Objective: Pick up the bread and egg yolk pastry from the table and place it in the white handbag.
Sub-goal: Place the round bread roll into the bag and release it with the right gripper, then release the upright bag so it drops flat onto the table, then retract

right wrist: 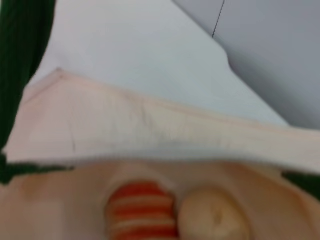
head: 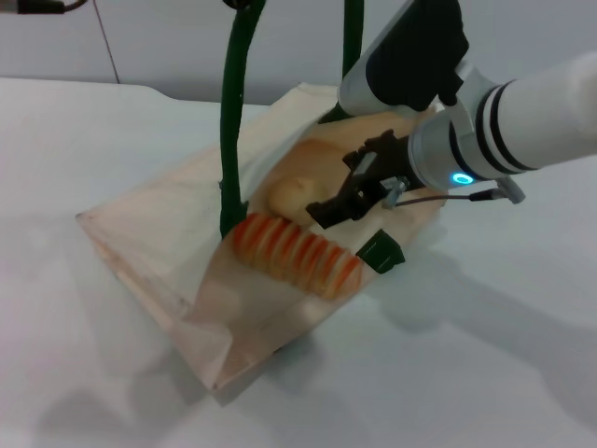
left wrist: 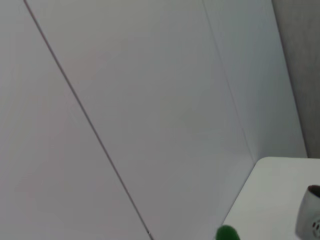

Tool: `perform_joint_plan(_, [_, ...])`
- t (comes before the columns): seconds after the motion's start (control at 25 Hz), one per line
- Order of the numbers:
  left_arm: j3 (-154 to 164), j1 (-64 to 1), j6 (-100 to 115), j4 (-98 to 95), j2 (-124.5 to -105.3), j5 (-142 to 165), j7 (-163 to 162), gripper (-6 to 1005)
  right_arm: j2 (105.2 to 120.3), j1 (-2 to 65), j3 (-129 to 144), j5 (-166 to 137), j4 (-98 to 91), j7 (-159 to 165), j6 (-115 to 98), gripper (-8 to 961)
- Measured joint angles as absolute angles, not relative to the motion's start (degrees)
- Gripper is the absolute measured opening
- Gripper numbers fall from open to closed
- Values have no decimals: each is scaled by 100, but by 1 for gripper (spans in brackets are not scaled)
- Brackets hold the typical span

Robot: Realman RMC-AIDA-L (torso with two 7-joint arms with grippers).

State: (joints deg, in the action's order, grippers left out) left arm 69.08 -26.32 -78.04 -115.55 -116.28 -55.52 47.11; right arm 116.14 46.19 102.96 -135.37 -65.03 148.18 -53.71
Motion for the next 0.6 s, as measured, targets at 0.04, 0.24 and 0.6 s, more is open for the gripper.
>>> perform_joint_plan(0.04, [6901,-2625,-7804,-11553,-11628,-5533,4711,166,11613,4610,10266,-13545,-6506,14818,-5463,883])
perform_joint_plan(0.24, [6902,-2510,-7699,-11532,-11638,-5232,4698,167,11602,4423,10164,-13602,-6565,14818,-5697,882])
perform_joint_plan(0.6, [6891,-2282,-7293,-11322,-11646,-4951,4665,170,11613,3875,9691,-14288,-6871,14833,-6108,880])
